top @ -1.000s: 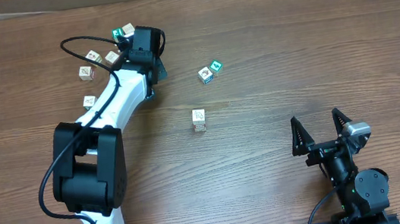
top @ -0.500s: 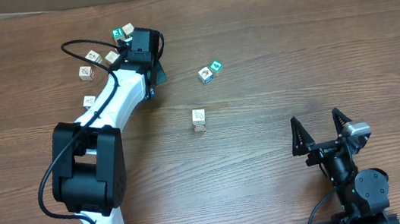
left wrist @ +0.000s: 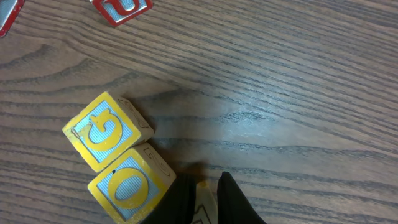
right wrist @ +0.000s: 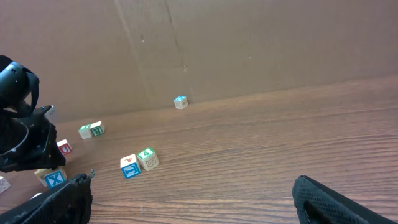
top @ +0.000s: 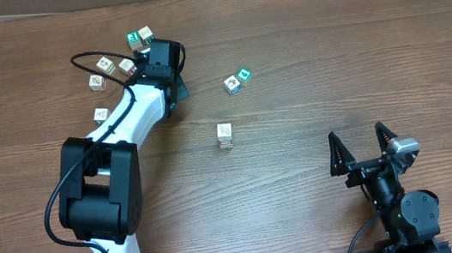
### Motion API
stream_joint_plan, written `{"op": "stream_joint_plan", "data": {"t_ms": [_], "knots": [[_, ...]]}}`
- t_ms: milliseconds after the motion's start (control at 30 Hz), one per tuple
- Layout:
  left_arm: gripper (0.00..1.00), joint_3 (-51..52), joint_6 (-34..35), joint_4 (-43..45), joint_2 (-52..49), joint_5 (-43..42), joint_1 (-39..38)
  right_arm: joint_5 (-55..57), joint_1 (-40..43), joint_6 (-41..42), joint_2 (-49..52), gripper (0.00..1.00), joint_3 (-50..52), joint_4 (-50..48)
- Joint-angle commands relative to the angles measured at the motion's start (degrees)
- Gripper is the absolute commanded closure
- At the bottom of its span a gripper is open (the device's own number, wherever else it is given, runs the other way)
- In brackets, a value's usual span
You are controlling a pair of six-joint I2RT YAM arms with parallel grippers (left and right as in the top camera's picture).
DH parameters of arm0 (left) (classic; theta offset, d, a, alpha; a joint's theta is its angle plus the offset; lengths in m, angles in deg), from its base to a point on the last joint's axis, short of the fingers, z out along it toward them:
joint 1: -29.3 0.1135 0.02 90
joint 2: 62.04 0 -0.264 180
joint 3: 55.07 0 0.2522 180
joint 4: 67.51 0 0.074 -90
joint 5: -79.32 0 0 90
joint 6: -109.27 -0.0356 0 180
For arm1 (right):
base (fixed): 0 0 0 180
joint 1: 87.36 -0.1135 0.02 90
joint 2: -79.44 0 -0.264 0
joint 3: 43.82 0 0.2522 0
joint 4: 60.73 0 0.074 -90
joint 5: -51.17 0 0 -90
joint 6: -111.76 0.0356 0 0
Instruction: Form a tower
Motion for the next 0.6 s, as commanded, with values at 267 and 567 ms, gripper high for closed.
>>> {"op": "stream_joint_plan", "data": {"t_ms": [267, 567], "knots": [[0.91, 1.3, -1.4, -2.5, -0.6, -6.0, -0.1, 0.0, 0.2, 0.3, -0.7, 0.00, 0.6, -0.3], [0.96, 1.3, -2.6, -6.2, -0.6, -13.2, -0.1, 0.0, 0.2, 0.3, -0.7, 0.00, 0.6, -0.3]]}}
